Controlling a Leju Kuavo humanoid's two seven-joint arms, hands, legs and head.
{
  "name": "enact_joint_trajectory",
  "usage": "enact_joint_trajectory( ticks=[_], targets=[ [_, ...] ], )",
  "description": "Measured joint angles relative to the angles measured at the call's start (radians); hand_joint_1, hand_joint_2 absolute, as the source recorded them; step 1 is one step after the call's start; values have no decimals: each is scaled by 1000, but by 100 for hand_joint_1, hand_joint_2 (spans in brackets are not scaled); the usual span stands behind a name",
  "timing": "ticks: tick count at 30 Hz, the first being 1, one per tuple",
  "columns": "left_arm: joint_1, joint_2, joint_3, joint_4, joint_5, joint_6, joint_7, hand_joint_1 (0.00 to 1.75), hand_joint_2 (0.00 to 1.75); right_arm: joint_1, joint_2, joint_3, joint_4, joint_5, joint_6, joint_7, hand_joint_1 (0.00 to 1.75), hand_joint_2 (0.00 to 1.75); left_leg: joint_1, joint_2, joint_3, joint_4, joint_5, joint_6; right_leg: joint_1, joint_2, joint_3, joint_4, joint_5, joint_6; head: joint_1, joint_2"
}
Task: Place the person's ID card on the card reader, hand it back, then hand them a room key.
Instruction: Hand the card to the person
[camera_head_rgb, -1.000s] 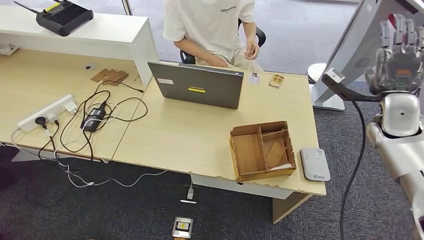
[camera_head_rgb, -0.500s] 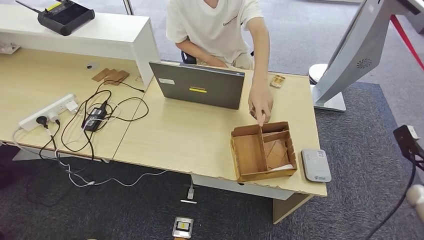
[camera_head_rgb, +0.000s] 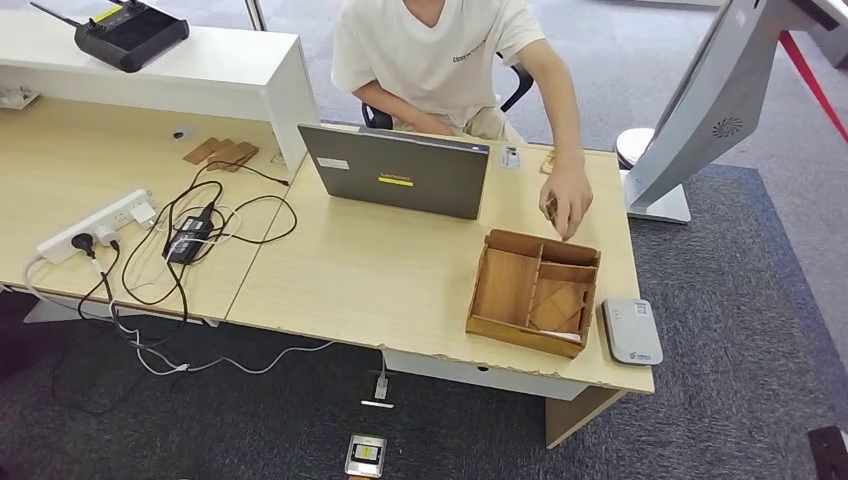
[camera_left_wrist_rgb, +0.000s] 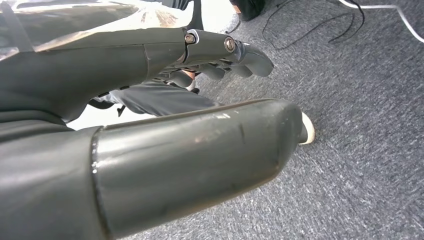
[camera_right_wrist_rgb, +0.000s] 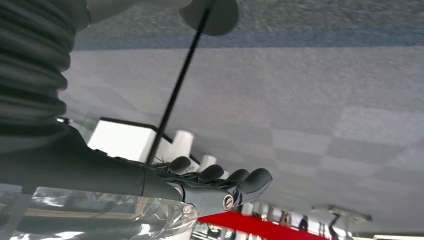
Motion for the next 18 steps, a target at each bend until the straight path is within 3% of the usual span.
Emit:
enact_joint_trajectory(
  ticks=[4,18],
  targets=[
    [-4,0,-9,0,16,1,1,0,0,30,34,-35,27,-13,25,10,0,0,0,0,1,0,0,0,0,0,0,0,0,0,0,0],
    [-15,-2,-42,0,37,0,11,0,0,54,144,-95,78,-58,172,62,0,0,0,3,2,0,0,0,0,1,1,0,0,0,0,0]
  ],
)
